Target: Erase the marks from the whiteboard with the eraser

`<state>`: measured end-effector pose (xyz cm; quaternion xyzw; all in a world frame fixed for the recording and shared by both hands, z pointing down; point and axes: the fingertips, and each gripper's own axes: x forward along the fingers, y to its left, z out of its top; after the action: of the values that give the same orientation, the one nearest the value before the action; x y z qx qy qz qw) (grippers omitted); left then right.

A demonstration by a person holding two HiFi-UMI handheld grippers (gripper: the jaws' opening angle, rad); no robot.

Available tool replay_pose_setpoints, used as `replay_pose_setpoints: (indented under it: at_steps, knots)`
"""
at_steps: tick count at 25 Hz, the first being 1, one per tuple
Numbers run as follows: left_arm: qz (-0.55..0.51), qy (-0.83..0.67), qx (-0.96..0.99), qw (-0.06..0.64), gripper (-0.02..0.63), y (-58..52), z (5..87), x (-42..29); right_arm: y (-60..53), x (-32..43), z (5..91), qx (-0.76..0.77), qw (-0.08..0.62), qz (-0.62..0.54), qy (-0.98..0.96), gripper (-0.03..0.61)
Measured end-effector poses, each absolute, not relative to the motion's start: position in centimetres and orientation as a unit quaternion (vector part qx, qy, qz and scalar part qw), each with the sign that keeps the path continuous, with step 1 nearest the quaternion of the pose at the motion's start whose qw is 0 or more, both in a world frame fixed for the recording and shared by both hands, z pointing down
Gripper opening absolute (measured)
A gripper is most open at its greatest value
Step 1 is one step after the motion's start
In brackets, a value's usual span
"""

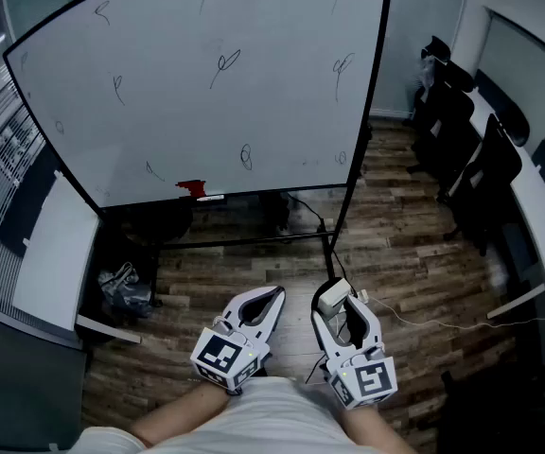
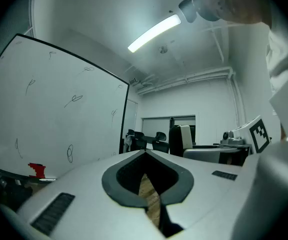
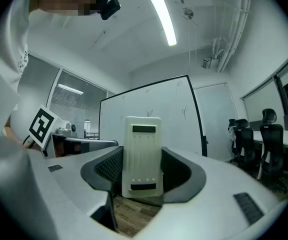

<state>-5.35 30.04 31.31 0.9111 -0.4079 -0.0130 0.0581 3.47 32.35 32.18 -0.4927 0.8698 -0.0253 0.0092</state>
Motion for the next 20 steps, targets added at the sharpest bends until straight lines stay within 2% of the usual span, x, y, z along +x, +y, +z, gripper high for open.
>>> replay_pose_setpoints:
  at_steps: [20]
  knots:
    - [-0.067,-0.277,0.956,0.066,0.006,13.3,30.3,-8.1,15.8,-0.7,32.7,-0.548,0.016,-0.039,0.836,0.239]
